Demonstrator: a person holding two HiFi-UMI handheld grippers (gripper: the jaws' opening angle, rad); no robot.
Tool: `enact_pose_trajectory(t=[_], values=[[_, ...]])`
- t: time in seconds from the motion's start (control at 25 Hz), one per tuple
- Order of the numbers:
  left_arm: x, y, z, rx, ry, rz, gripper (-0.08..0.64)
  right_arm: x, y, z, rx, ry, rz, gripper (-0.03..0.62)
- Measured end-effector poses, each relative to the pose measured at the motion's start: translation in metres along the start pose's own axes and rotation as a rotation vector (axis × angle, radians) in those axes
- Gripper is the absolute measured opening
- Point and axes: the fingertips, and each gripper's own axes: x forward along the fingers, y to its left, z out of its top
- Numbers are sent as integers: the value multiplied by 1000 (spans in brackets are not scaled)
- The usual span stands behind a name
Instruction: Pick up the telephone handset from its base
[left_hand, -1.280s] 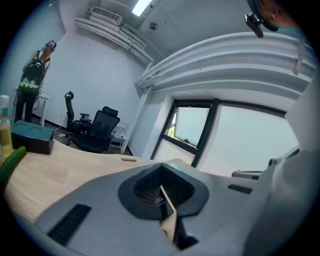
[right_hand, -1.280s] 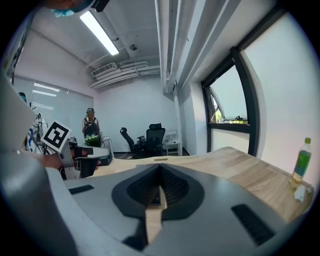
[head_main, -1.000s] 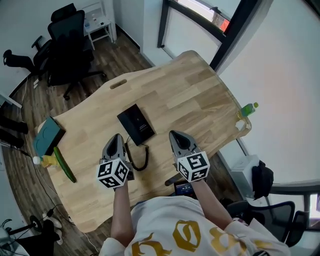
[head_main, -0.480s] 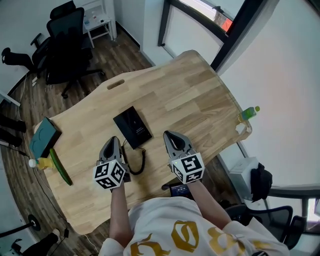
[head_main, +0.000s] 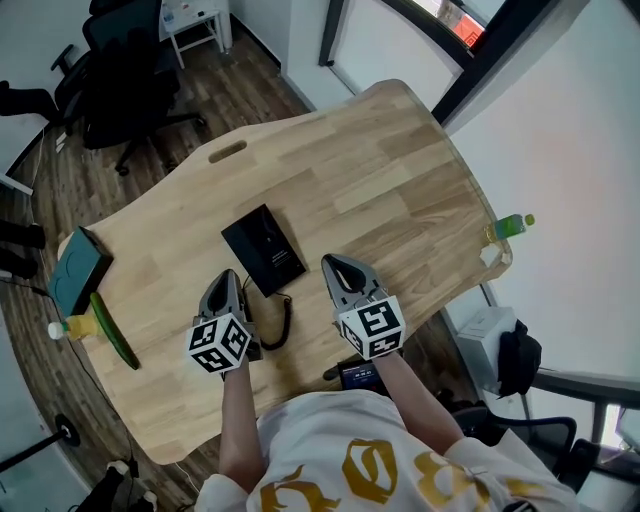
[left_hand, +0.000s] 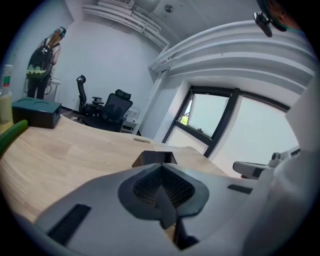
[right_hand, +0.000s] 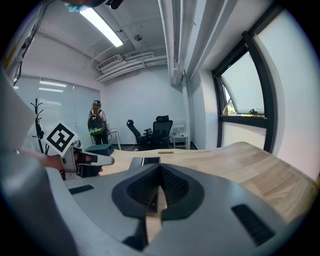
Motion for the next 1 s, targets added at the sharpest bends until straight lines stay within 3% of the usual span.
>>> enact_pose_trajectory(t=[0.44,0.64,0.84,1.0], values=[[31,13,-30,-57,81,-14,12,49,-10,-44,-2,130,56,5],[43,8,-37,-35,132,-57,93,63,-11,-56,-6,165,74,6],[55,5,-44,-79,161,-85,205,72,-14,-67,18,191,89,6],[61,4,-49,-96,180,-97,222,75,-17,-72,35,205,87,6]])
